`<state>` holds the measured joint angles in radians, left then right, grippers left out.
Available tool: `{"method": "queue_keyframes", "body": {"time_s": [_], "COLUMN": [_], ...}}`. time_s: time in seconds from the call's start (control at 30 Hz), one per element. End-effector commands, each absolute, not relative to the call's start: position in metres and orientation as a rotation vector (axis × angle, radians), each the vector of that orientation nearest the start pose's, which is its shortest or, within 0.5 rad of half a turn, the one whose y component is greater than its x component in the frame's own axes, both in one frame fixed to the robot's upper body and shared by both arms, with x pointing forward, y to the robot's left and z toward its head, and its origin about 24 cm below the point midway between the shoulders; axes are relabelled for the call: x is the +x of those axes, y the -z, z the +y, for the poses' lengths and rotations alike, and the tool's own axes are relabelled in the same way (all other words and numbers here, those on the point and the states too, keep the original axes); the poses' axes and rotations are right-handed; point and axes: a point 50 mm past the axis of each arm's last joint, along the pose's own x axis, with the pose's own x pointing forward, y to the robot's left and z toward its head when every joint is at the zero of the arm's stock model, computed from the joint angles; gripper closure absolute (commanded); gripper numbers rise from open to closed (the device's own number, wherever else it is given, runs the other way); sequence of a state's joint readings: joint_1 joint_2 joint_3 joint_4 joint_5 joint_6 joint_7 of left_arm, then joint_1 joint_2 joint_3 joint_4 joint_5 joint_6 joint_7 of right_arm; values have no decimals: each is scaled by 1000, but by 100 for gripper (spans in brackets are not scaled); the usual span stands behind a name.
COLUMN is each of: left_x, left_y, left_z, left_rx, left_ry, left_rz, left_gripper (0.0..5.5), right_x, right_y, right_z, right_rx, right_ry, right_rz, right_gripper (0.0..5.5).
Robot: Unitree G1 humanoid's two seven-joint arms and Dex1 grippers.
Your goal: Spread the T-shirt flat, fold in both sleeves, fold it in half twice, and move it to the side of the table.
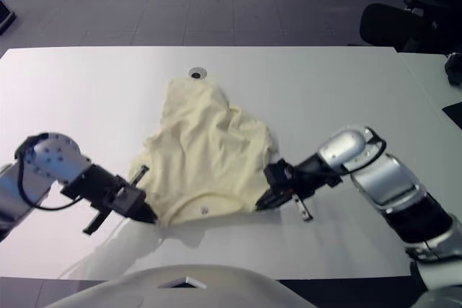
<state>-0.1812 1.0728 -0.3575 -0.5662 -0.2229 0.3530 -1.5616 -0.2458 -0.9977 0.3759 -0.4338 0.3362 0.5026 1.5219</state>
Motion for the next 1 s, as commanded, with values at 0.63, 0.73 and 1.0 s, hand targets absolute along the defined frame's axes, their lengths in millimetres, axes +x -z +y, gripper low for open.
{"method": "queue_keyframes", "body": {"time_s": [0.63,0.73,1.0], "left_x": [220,228,214], "left_y": [-160,-126,-81], "left_z": [172,162,175], "left_rx": [621,722,891], "left_ry": [1375,1257,1242], "left_rz": [388,420,570], "left_gripper": [268,223,87], "right_x": [205,203,204], "right_y": [-118,-100,-69], "right_z": [-232,-226,-208], "right_rx": [-790,-846,-791], "right_ry": [-1070,-1032,-1006], "right_rz": [642,618,568], "right_gripper": [267,224,95]}}
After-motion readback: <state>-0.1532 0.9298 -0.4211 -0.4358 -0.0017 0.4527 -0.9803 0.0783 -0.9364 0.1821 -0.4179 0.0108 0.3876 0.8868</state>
